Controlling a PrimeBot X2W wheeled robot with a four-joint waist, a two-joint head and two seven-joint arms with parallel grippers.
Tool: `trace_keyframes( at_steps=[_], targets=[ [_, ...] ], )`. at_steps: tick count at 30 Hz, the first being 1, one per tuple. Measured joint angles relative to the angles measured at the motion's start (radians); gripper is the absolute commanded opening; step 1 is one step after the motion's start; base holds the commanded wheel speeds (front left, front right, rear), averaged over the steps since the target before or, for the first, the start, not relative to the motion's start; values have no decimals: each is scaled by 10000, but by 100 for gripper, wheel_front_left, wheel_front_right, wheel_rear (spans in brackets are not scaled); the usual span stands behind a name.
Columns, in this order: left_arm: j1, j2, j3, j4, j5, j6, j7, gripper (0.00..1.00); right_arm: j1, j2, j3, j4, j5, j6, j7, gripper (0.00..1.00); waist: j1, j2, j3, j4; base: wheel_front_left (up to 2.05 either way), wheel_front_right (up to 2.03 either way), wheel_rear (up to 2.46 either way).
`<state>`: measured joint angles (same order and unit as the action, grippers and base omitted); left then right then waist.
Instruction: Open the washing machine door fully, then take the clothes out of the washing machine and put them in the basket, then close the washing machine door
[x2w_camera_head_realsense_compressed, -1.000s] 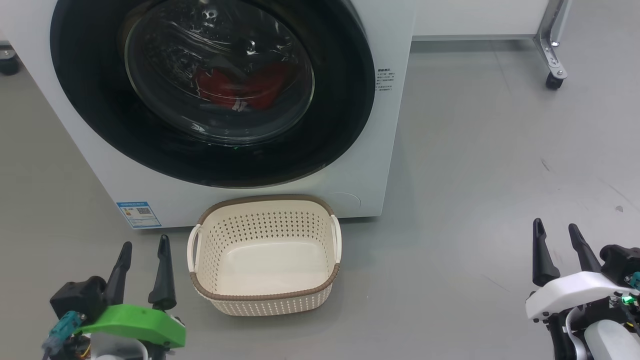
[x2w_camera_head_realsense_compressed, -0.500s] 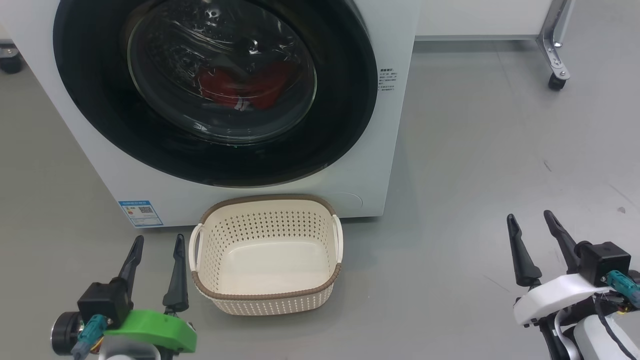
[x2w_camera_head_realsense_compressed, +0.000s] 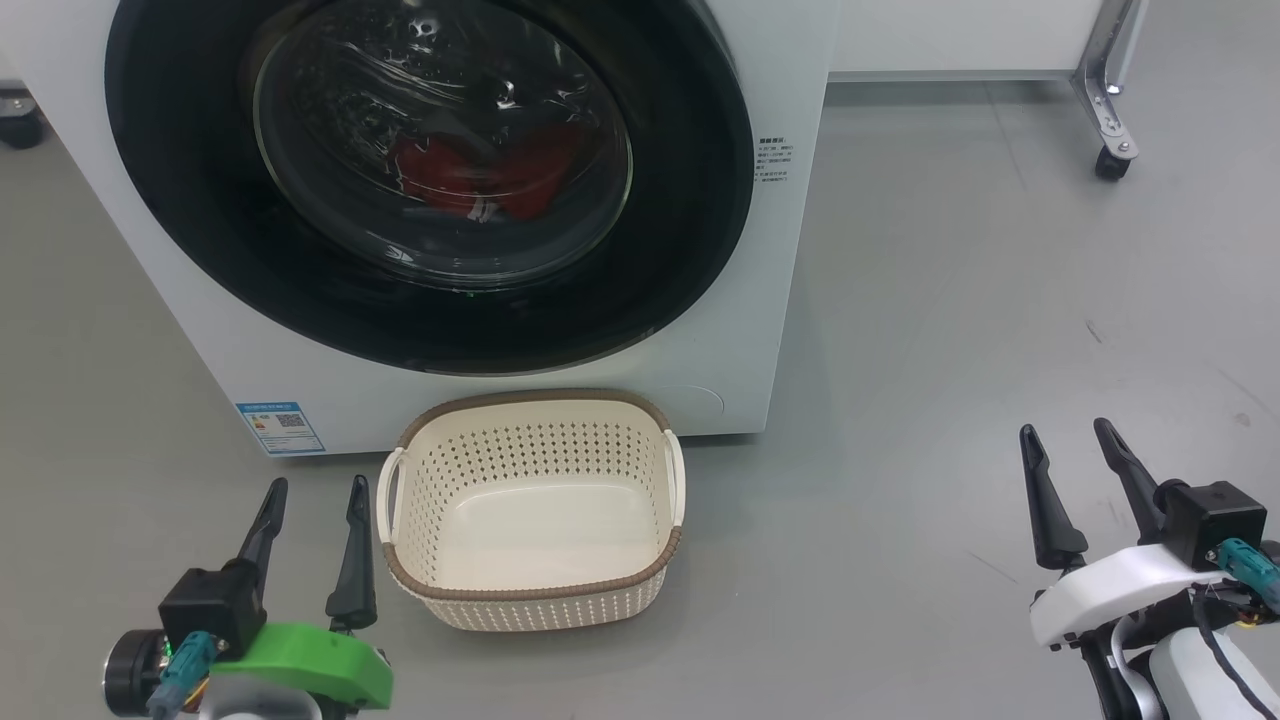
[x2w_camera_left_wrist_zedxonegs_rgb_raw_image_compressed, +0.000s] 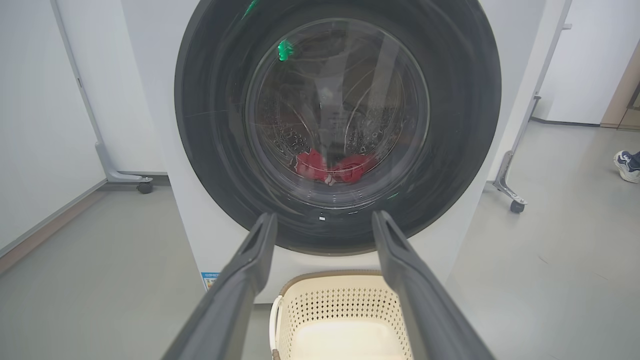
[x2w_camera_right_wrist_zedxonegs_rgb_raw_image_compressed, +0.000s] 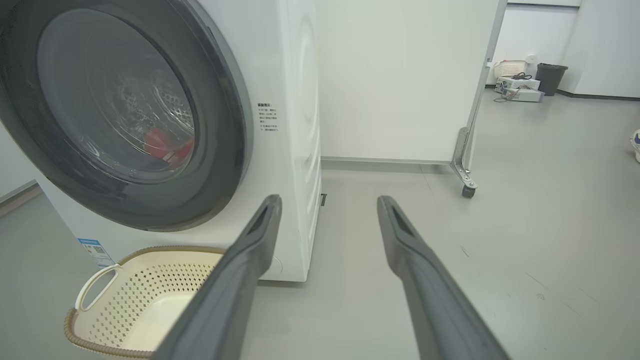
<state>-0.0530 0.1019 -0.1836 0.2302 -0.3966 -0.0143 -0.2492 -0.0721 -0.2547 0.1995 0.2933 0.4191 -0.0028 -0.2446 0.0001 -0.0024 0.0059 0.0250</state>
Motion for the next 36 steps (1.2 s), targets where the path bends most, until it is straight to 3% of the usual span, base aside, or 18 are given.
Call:
trace_keyframes(
  at_steps=[6,7,8,26,36],
  targets=[
    [0,-63,48,54,25,0,0,100,-1,50,-86,19,0,4,0,100,0,0,5,1,0,0,0],
    [0,-79,54,58,25,0,0,100,-1,59,-104,29,0,6,0,70,0,0,6,3,0,0,0],
    [0,-92,61,65,27,-2,0,100,-1,67,-121,38,2,10,0,0,0,0,7,4,0,0,0],
    [-12,-190,180,128,199,-67,0,100,0,384,-192,249,430,460,-2,0,0,0,192,68,0,0,0],
    [-196,-268,201,-12,244,-134,0,100,-425,1417,-1047,562,3122,1001,410,0,0,0,665,144,0,0,0]
  ],
)
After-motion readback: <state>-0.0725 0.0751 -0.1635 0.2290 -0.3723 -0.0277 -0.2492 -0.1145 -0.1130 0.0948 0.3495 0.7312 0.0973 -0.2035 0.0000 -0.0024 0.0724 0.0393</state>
